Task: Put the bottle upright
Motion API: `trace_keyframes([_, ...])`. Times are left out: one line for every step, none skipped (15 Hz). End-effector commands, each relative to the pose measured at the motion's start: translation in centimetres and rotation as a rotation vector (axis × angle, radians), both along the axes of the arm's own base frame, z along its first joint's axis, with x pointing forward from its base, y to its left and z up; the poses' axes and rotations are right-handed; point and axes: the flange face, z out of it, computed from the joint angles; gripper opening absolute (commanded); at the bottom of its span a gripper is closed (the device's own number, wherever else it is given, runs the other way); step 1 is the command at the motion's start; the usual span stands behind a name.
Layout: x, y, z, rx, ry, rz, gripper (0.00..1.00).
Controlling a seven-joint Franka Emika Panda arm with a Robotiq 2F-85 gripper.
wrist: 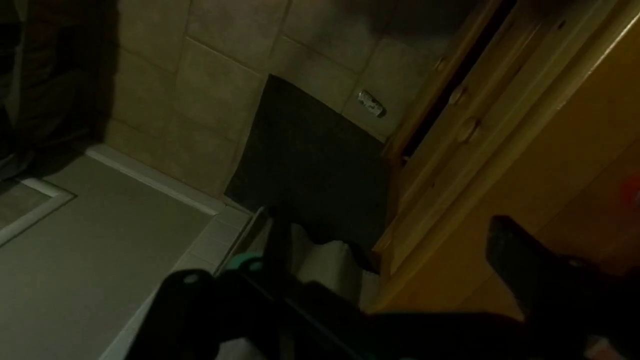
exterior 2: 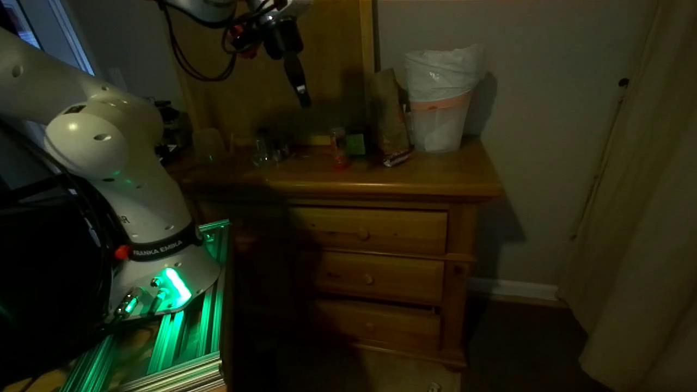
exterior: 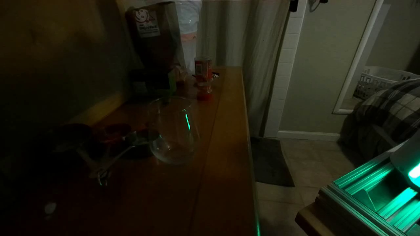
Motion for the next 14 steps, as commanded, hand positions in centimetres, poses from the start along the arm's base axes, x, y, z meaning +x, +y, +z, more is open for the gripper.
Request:
trace_keyframes([3.2, 1.7, -4.8, 0.049, 0.049, 0.170, 1.00])
trace_keyframes([3.9, 2.3, -5.8, 0.051, 0.045, 0.226, 1.00])
trace_keyframes([5.0, 3.1, -7.1, 0.049, 0.030, 0.289, 1.00])
trace_keyframes([5.8, 3.7, -8.1, 0.054, 0.023, 0.345, 1.00])
trace_keyframes([6.6, 4.3, -9.0, 0.065, -0.001, 0.399, 1.00])
trace_keyframes([7.3, 4.7, -9.8, 0.075, -0.013, 0.451, 1.00])
trace_keyframes([7.9, 4.7, -10.7, 0.084, -0.028, 0.504, 1.00])
trace_keyframes([8.5, 4.8, -11.4, 0.102, -0.047, 0.552, 1.00])
trace_keyframes([9.0, 4.7, -12.1, 0.115, -0.061, 0.600, 1.00])
trace_keyframes([9.4, 4.7, -12.8, 0.132, -0.078, 0.647, 1.00])
trace_keyframes([9.8, 4.7, -13.5, 0.143, -0.092, 0.694, 1.00])
trace_keyframes([10.2, 4.9, -14.2, 0.151, -0.110, 0.741, 1.00])
trace_keyframes([10.4, 5.4, -15.2, 0.165, -0.122, 0.785, 1.00])
trace_keyframes([10.5, 6.1, -15.8, 0.176, -0.133, 0.828, 1.00])
